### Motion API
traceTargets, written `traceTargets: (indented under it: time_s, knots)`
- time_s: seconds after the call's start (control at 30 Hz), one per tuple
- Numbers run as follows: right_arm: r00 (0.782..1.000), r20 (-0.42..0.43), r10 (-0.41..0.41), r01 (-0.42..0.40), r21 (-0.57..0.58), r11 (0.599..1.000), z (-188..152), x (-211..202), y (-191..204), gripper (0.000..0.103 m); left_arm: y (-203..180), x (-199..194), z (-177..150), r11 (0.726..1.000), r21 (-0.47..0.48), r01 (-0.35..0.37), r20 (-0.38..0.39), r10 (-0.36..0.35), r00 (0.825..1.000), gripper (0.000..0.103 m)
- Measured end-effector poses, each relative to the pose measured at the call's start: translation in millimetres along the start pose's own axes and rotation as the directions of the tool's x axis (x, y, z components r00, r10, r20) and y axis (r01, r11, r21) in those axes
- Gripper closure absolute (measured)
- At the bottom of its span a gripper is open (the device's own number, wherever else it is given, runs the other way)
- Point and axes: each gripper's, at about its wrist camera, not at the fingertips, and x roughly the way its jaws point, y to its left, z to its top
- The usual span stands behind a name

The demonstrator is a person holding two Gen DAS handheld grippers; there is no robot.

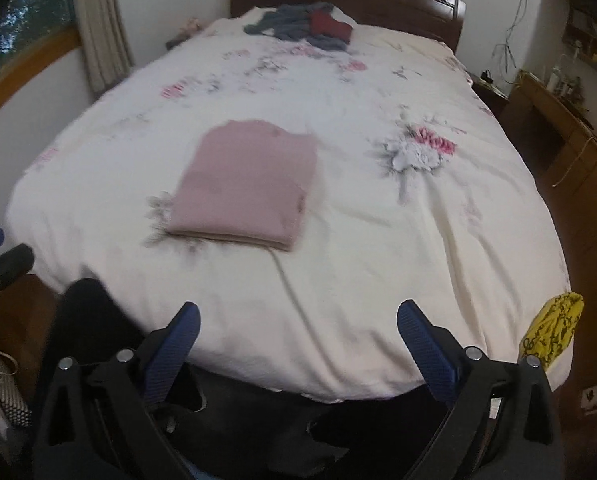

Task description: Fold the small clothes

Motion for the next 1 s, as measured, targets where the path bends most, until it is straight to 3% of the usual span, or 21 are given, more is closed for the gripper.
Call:
traceTargets:
  time_s: [0.1,0.33,1.0]
  knots:
    - [0.999,0.034,0.013,-0.012,-0.014,1.000,4.0,-29.6,9.0,0.004,-4.7,-31.1,6.7,0.999,0.026,-0.038,0.012,0.037,0.999,0.003]
    - [0.997,0.074,0.033,-0.030,-0.039,0.999,3.2,-76.7,24.9,0.004,-11.8,-66.2,1.8,1.000,0.017,-0.023,0.034,0.022,0.999,0.004]
    - [0.994,0.106,0.015,-0.012,-0.026,1.000,0.1,-82.5,25.7,0.004,-22.8,-67.8,-7.5,0.999,0.021,-0.032,0.030,0.031,0.999,0.004]
